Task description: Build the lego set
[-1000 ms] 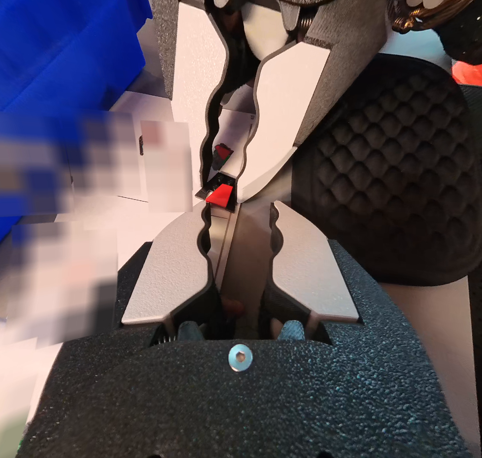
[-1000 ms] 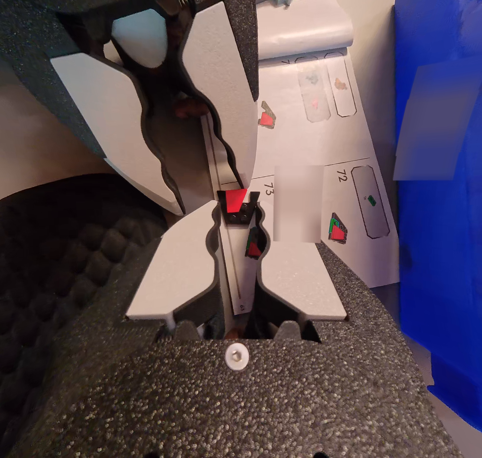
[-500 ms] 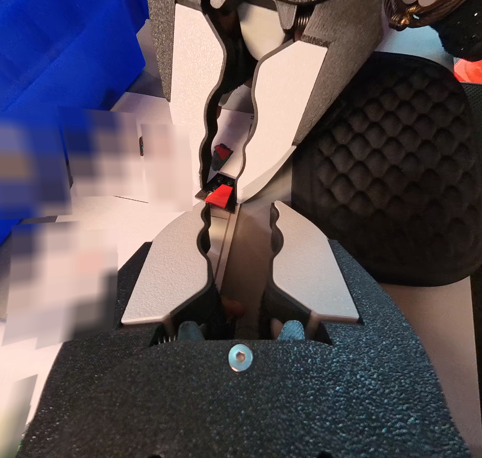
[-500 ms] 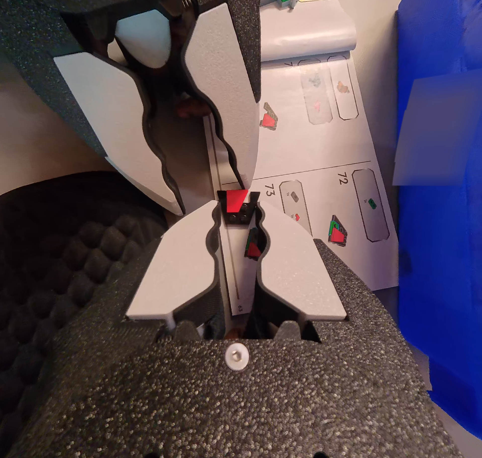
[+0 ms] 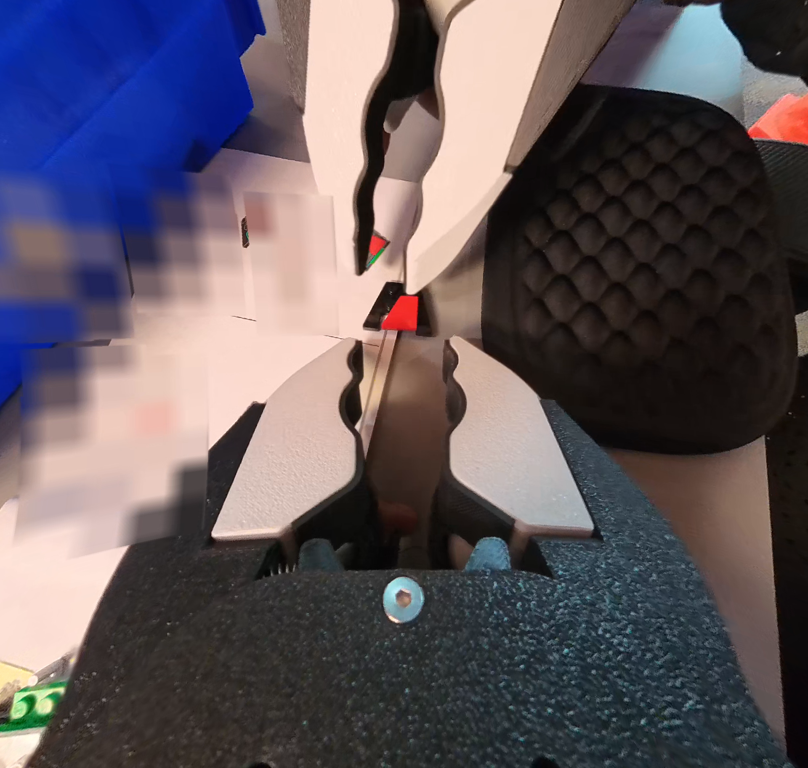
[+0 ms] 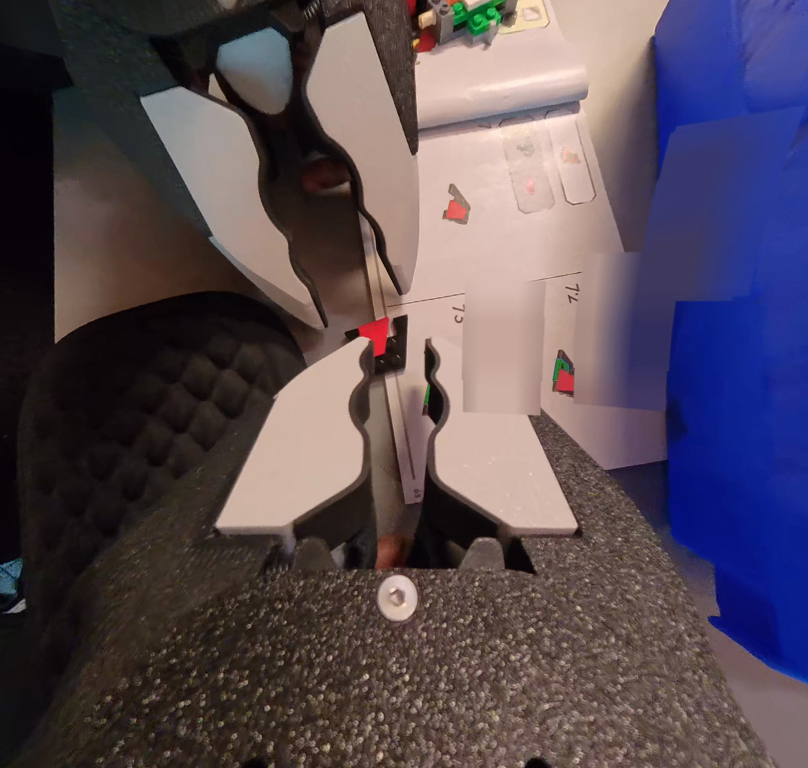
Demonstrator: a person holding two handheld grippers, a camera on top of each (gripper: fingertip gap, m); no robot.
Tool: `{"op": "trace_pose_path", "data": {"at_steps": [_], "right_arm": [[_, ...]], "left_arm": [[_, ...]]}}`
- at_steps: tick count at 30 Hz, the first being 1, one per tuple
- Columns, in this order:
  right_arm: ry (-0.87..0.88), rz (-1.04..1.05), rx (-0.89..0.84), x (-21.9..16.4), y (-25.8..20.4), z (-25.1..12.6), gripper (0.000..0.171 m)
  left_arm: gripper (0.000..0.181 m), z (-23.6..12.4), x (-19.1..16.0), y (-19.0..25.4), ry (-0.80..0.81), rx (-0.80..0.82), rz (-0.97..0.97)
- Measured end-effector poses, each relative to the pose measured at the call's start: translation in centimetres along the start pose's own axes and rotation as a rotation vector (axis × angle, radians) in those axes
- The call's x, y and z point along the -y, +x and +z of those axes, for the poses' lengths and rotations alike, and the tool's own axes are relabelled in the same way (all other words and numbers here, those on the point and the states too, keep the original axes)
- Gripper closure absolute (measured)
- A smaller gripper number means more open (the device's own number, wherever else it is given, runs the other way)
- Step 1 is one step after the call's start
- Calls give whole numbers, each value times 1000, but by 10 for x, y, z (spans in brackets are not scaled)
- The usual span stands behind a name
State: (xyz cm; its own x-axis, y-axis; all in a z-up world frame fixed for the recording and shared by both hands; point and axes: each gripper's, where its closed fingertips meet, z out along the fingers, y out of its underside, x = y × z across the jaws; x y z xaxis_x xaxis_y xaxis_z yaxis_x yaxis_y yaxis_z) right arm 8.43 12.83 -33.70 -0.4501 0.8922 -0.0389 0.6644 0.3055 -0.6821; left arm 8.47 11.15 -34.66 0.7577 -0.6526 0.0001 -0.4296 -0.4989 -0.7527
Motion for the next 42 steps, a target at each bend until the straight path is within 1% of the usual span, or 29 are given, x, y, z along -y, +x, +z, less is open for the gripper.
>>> {"op": "trace_pose_path", "data": {"at_steps": [1, 3, 5, 9, 11, 13, 15, 19, 22, 24, 26, 28, 30, 31, 33, 38, 42], "right_arm": [[-7, -7, -3, -1, 0, 0, 155], [0, -20, 13, 0, -5, -1, 147], [-8, -31, 30, -1, -9, -3, 139], [-143, -68, -31, -22, -2, 4, 122], [-101, -100, -32, -15, -3, 7, 133], [-89, -82, -36, -11, 0, 9, 145], [-83, -63, -54, -9, 8, 10, 150], [-74, 8, -85, -4, 25, 14, 152], [-37, 1, -57, 3, 23, 12, 150], [-3, -21, -30, 8, 18, 7, 140], [2, -33, -42, 8, 18, 6, 129], [-11, -16, -41, 5, 16, 11, 121], [-27, -7, -50, 1, 17, 19, 115], [-23, -11, -49, 1, 17, 22, 114], [12, -28, -23, 5, 16, 22, 121], [52, -84, 43, 12, 18, 14, 129], [14, -95, 110, 9, 17, 20, 129]], "left_arm": [[150, 0, 0, 0, -2, 1, 8], [158, -1, -1, 1, -9, 4, 26], [161, 0, -4, -2, -38, 31, 41], [162, 1, -4, -3, -48, 39, 50], [162, 0, -1, -5, -26, 36, 29], [162, -4, 1, -11, -4, 55, 4], [162, -10, 4, -19, 21, 95, -15], [165, -18, 6, -32, 50, 149, -42], [165, -20, 6, -34, 49, 166, -38], [163, -19, 4, -33, 43, 164, -26], [157, -15, 2, -31, 26, 150, -8], [146, -10, 0, -28, -3, 126, 2], [143, -6, 0, -25, -16, 99, -7], [143, -6, 1, -23, -7, 90, -15], [143, -8, 3, -19, 21, 60, -25], [143, -26, 3, -11, 74, 2, -61], [144, -43, 9, -7, 155, -6, -86]]}}
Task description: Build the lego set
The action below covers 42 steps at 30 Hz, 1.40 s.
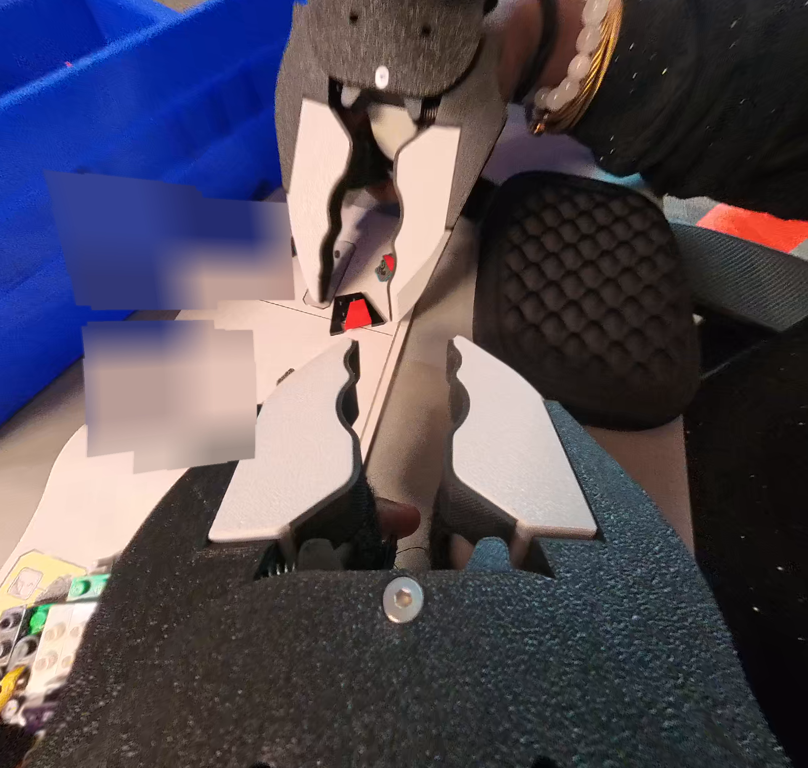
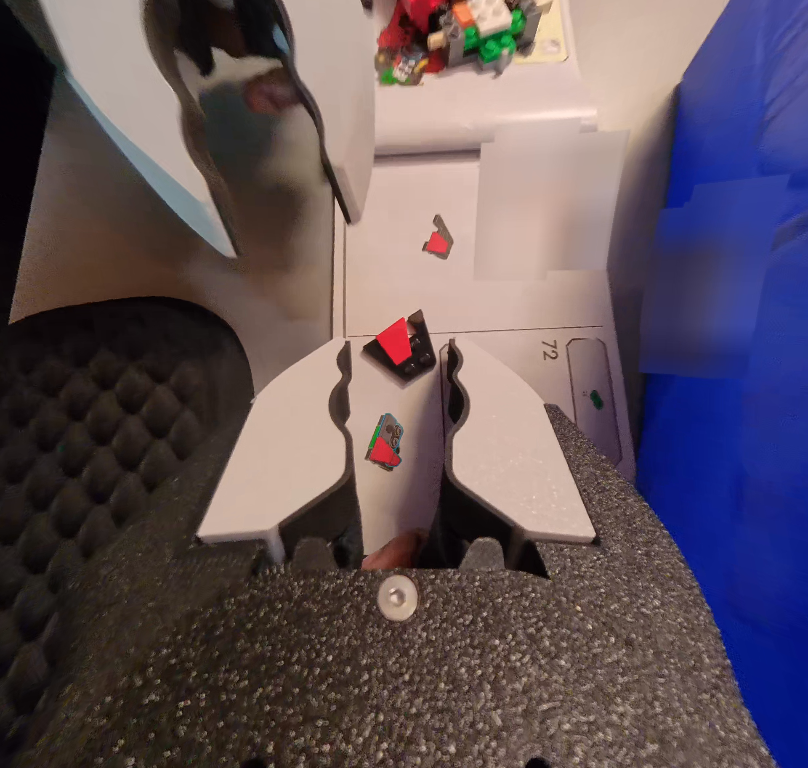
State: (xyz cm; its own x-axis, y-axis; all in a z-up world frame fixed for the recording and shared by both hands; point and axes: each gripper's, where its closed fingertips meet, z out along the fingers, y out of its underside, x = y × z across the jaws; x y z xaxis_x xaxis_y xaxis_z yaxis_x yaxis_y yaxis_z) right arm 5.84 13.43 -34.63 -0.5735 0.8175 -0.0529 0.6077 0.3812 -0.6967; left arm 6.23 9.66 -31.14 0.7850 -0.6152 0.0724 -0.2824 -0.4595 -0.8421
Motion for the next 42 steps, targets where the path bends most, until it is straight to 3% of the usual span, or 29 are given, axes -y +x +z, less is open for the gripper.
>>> {"op": "trace_pose_path", "data": {"at_steps": [2, 12, 19, 25, 42], "right_arm": [[-11, -15, -14, -3, 2, 2, 140], [38, 24, -66, -8, 0, -3, 147], [47, 43, -126, -12, -3, -15, 139], [127, 79, -188, -15, -2, -20, 142], [113, 70, -246, -23, -5, -18, 144]], "left_arm": [[144, -6, 5, 0, 33, 19, -7], [144, -11, -2, -16, 34, 200, 137], [149, -7, -2, -5, 113, 127, 109], [180, -10, 0, 16, 171, 19, 181], [177, -3, -8, 22, 108, -6, 220]]}}
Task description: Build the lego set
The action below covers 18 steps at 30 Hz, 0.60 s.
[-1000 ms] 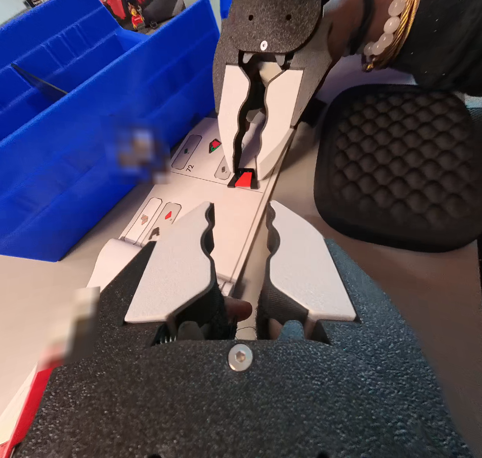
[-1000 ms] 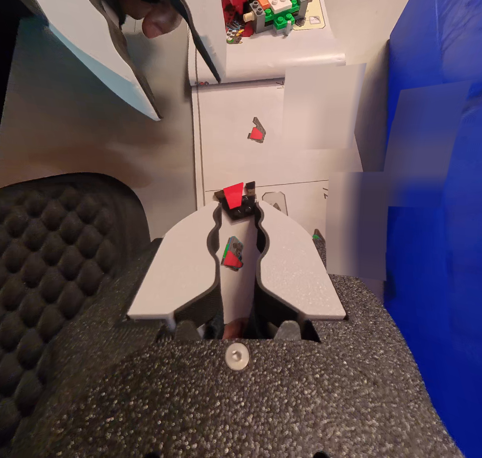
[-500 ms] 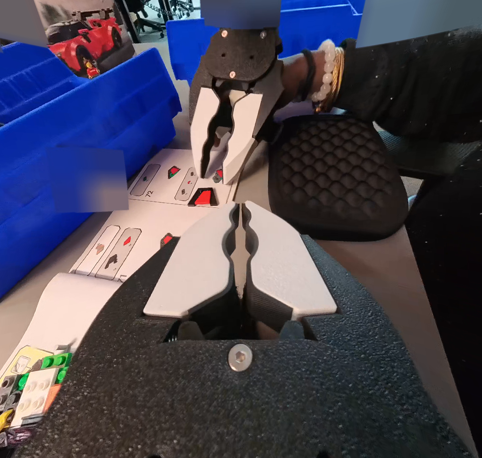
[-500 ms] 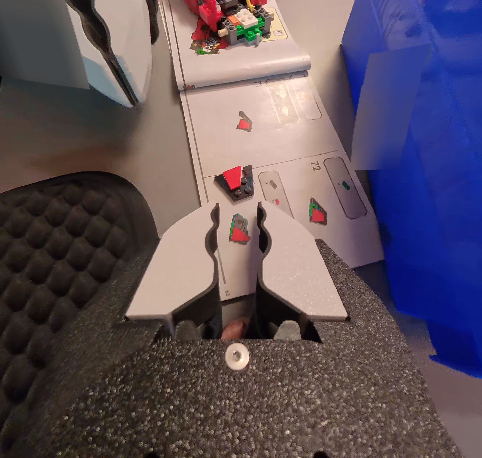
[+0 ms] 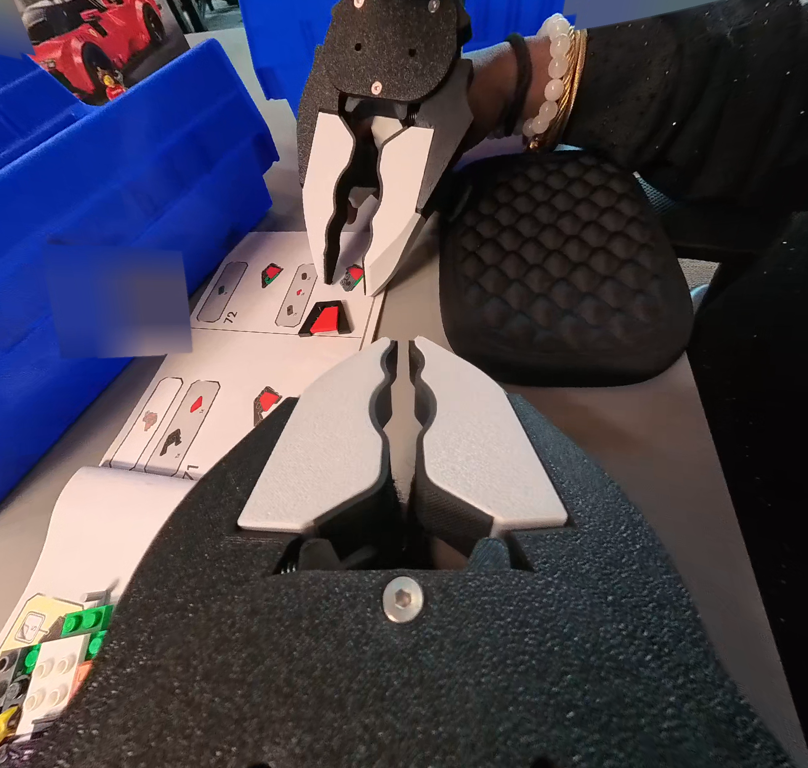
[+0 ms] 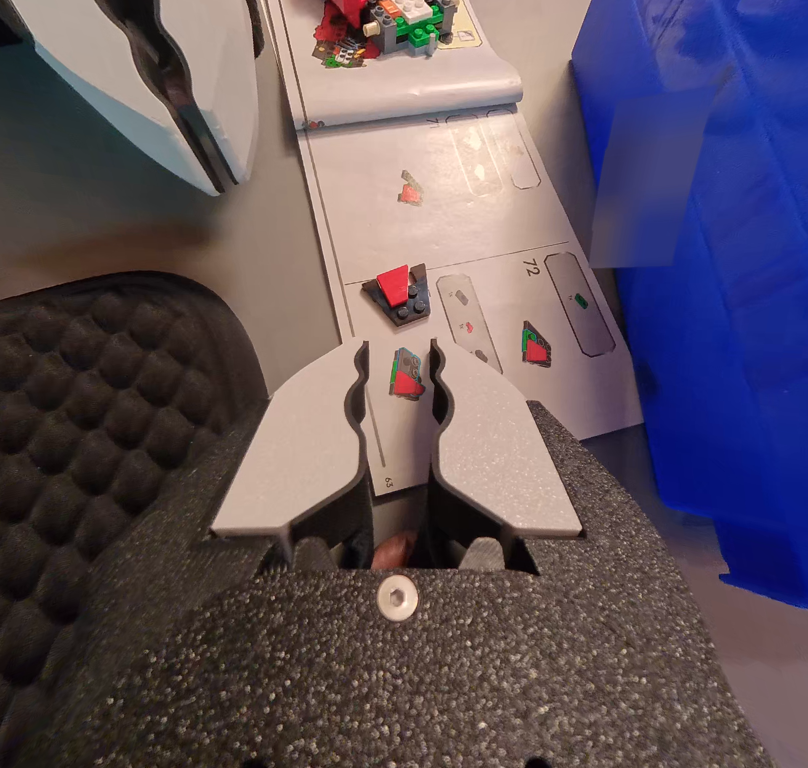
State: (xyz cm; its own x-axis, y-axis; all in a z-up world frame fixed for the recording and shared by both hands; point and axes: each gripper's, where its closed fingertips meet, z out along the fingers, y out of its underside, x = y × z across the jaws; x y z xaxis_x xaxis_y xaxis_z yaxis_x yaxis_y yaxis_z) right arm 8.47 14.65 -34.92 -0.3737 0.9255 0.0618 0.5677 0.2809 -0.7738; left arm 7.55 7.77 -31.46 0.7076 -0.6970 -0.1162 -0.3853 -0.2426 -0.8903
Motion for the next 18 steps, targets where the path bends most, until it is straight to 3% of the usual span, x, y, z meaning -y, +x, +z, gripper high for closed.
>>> {"op": "trace_pose_path", "data": {"at_steps": [18], "right_arm": [[0, 0, 1, 0, 0, 1, 144]], "left_arm": [[174, 3, -3, 2, -25, -10, 8]]}}
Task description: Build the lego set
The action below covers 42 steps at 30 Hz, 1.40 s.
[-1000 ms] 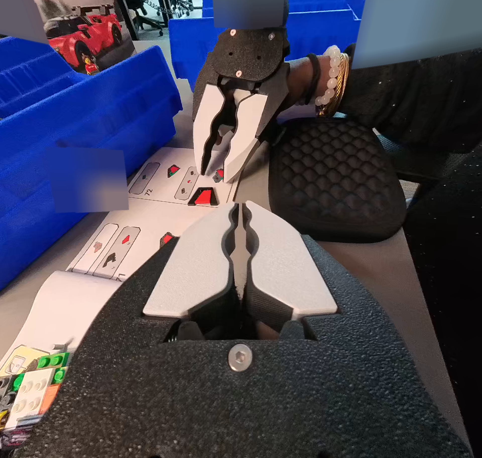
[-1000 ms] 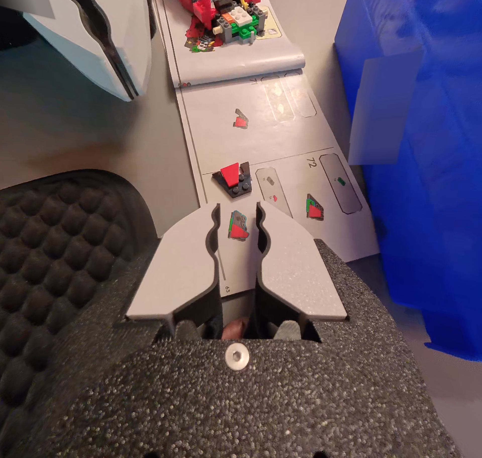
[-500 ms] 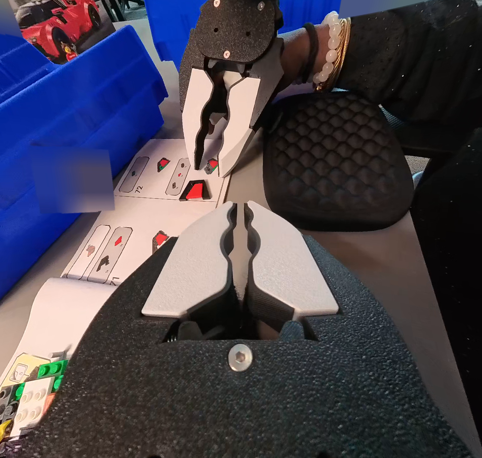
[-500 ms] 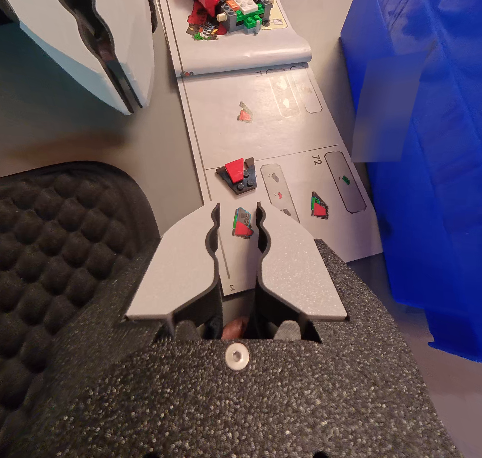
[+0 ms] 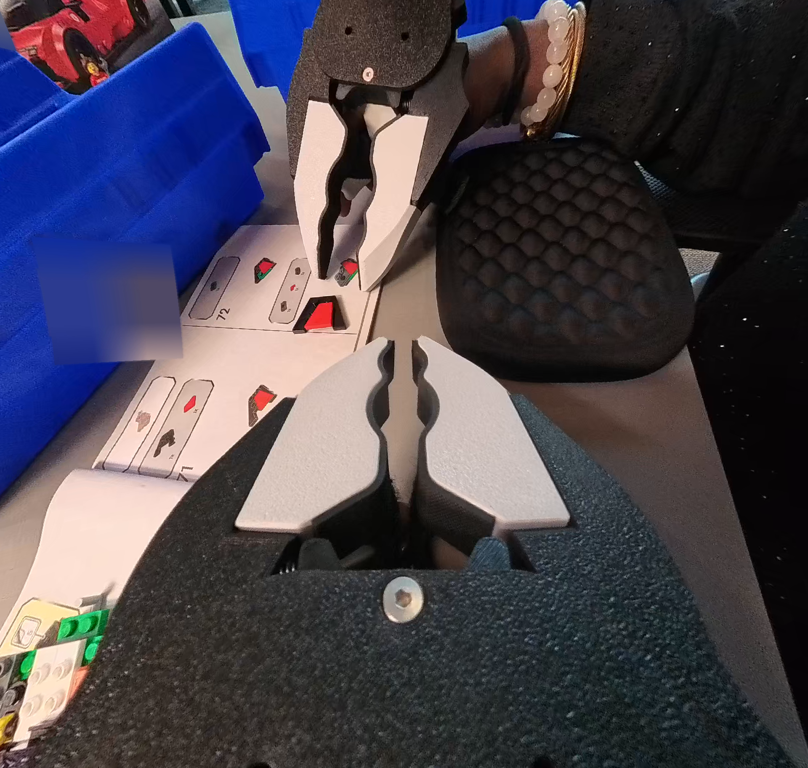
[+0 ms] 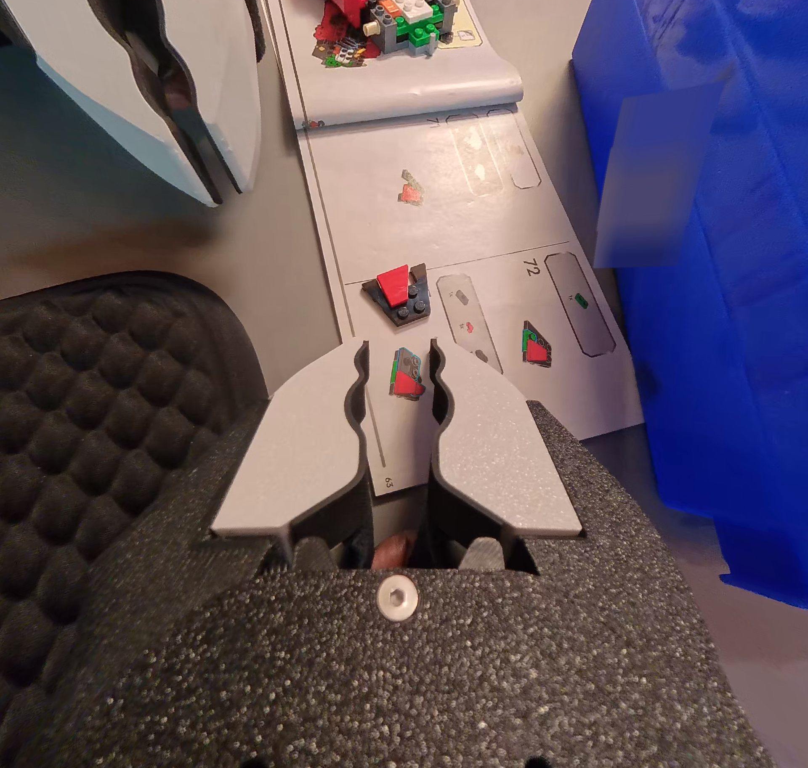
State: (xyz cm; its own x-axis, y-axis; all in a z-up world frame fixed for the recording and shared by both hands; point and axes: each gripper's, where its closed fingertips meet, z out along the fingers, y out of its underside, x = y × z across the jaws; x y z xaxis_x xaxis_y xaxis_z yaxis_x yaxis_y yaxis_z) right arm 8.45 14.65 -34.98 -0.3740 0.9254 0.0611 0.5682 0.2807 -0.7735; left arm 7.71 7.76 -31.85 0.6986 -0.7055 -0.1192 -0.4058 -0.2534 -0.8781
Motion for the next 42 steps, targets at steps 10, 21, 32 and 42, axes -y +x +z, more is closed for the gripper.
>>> {"op": "trace_pose_path", "data": {"at_steps": [10, 21, 32, 42], "right_arm": [[-1, 5, 4, 0, 0, 0, 144], [25, 16, -459, 43, 114, -80, 118], [-295, -489, -527, 21, 78, -40, 163], [-303, -542, -567, 21, 75, -38, 162]], "left_arm": [[172, 1, -1, -1, -7, 14, 4], [167, 10, -12, 2, -103, -18, -4], [166, 14, -18, 1, -156, -43, -52], [166, 16, -21, 2, -180, -49, -44]]}}
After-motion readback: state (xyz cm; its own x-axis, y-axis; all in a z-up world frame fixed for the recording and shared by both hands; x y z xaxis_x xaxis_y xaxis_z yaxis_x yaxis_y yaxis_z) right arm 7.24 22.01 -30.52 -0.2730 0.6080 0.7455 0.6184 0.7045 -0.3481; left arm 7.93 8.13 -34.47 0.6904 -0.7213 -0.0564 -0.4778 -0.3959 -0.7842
